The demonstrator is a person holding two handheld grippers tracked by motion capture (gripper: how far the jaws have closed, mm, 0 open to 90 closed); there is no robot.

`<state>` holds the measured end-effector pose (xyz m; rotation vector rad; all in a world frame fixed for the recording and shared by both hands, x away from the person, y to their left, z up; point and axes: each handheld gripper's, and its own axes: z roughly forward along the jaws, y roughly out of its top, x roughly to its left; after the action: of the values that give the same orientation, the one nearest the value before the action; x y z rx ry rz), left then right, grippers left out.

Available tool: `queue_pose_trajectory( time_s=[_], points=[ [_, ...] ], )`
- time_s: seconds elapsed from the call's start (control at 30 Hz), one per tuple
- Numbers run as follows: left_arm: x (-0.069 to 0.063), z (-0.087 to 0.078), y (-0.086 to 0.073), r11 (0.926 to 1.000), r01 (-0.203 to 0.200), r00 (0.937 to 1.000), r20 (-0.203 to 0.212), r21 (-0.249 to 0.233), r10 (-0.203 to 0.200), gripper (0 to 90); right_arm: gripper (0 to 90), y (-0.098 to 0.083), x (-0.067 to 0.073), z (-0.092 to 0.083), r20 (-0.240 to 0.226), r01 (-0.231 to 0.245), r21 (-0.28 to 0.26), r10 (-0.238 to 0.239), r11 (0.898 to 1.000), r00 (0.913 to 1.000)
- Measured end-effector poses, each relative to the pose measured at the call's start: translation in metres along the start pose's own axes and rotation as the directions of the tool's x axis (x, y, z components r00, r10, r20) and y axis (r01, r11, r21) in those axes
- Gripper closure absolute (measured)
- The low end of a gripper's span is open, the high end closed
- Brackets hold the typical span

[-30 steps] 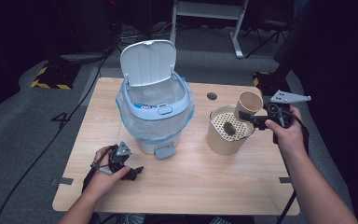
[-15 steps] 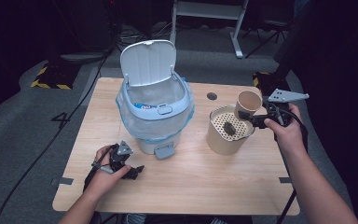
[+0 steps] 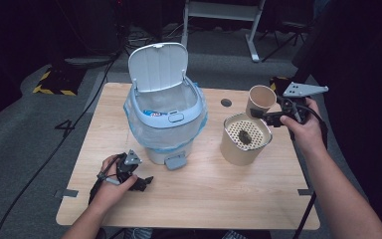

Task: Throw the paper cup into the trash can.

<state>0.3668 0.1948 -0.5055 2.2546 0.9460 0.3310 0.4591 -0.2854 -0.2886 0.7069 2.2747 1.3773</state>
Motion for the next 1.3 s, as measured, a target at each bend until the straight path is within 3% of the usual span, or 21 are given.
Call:
queue_pose_trajectory(
  time_s=[0.53,0.93,1.3],
  points=[
    [0.007,-0.002,-0.002,1.0000,0.002,1.0000,-0.003,-0.004,-0.002,0.1,29.1,0.058,0.013,0.035,-0.078,0.063,-0.031,-0.066,0.998,0.9948],
    [0.007,-0.002,-0.002,1.0000,0.003,1.0000,-0.005,-0.004,-0.003,0.1,29.0,0.098,0.029,0.069,-0.143,0.072,-0.058,-0.080,0.996,0.9865],
    [0.008,-0.002,-0.002,1.0000,0.002,1.0000,-0.007,-0.002,-0.002,0.1,28.7,0.118,0.042,0.090,-0.176,0.044,-0.091,-0.060,0.995,0.9826]
  ],
)
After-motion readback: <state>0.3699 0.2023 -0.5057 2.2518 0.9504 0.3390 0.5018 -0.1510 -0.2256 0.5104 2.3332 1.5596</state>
